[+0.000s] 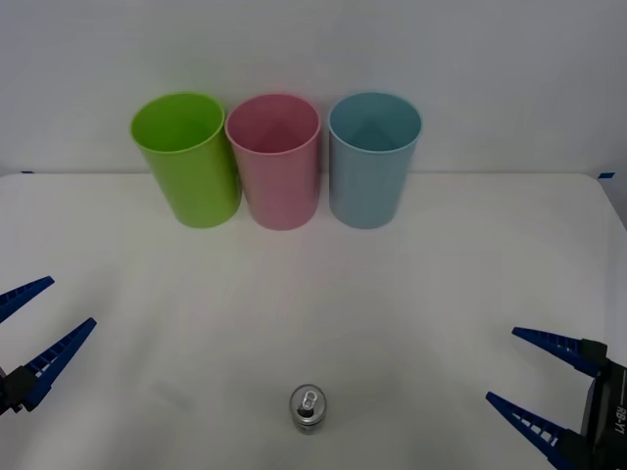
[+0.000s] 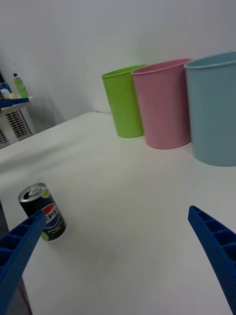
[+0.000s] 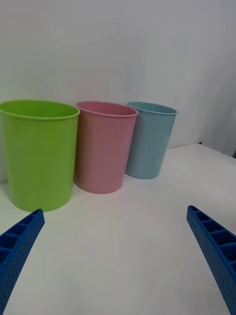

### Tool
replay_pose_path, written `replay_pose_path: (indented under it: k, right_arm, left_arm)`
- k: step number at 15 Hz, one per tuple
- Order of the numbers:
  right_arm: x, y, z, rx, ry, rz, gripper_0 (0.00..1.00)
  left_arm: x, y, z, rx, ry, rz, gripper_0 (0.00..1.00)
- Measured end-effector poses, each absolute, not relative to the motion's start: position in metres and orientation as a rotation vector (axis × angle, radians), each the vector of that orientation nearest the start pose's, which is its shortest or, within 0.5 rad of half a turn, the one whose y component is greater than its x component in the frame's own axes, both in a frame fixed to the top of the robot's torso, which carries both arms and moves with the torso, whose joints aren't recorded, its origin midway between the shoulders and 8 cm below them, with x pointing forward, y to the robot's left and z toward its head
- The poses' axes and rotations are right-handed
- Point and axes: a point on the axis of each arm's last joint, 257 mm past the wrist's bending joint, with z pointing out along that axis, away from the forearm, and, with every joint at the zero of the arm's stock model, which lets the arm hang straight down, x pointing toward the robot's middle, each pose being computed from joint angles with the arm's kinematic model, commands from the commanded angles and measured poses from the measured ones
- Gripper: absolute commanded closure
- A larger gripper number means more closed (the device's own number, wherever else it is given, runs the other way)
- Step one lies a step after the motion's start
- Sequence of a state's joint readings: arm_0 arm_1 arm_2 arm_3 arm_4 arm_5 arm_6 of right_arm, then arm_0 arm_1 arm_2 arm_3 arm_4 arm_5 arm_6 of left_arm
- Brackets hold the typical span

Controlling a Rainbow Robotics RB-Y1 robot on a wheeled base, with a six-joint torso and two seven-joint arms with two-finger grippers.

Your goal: Grasp the object on the table and drop it into the matching bin: aluminum can to the light blue bin, PET bottle to the pink bin.

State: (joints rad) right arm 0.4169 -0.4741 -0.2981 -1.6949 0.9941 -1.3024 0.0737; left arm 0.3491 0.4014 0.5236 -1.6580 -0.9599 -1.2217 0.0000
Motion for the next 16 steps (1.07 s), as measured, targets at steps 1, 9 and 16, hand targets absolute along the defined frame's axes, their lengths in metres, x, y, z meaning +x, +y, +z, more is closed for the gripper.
replay_pose_path:
  k: [1,9,16]
  right_arm:
    - [0.292,-0.233,-0.224,-0.745,1.497,0.792,0.00]
    - [0.280,-0.161,-0.264,-0.959,1.445,0.868,0.00]
    - [0.295,-0.121,-0.305,-1.095,1.374,0.883,0.00]
  left_arm:
    - [0.342,0.330,-0.169,0.465,1.441,-0.567,0.00]
    - [0.342,0.330,-0.169,0.465,1.441,-0.567,0.00]
    - [0.342,0.330,-0.169,0.465,1.441,-0.567,0.00]
